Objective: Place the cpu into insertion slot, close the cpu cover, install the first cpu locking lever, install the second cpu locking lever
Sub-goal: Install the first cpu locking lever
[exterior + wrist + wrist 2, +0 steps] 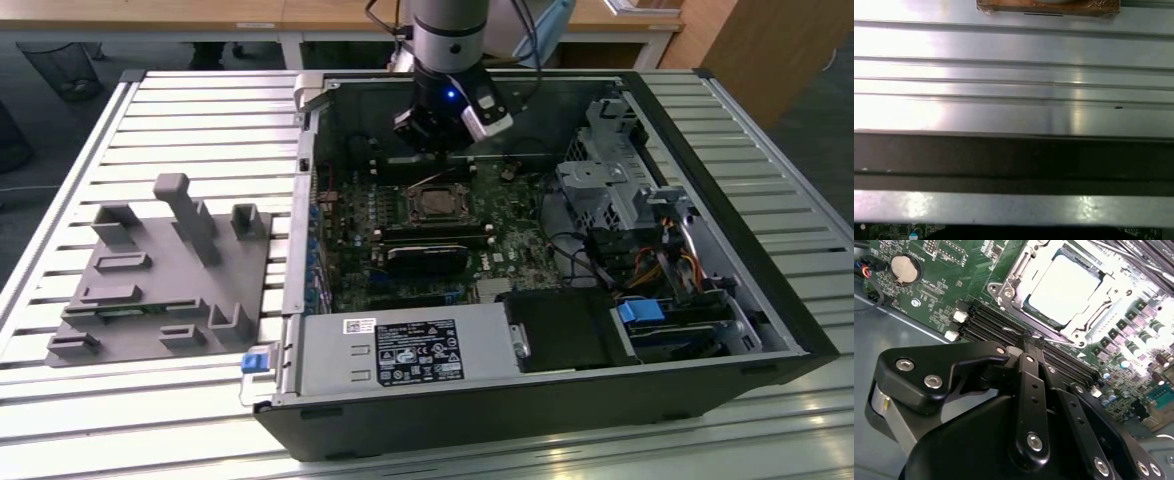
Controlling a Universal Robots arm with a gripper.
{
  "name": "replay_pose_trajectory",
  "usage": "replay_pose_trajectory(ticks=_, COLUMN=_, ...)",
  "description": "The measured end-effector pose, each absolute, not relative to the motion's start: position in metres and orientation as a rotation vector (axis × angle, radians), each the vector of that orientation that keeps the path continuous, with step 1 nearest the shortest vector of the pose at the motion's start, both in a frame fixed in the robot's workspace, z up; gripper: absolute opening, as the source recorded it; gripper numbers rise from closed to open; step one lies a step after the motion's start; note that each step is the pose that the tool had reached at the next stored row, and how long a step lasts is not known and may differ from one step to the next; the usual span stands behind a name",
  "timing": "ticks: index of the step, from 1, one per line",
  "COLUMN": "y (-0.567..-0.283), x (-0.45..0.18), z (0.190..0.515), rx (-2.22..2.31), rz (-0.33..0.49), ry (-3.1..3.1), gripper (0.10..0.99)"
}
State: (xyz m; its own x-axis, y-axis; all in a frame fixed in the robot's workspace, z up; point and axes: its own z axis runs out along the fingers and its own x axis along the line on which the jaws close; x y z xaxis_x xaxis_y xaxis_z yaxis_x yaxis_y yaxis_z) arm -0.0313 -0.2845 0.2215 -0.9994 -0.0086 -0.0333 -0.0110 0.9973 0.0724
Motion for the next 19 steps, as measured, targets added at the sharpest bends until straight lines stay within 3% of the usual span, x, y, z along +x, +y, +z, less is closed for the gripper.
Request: replay_pose_trajectory(ticks=19, y=-0.284, x=-0.021, z=0.205, rx=-0.015, rz=0.113, ry=3.107, gripper=0.106)
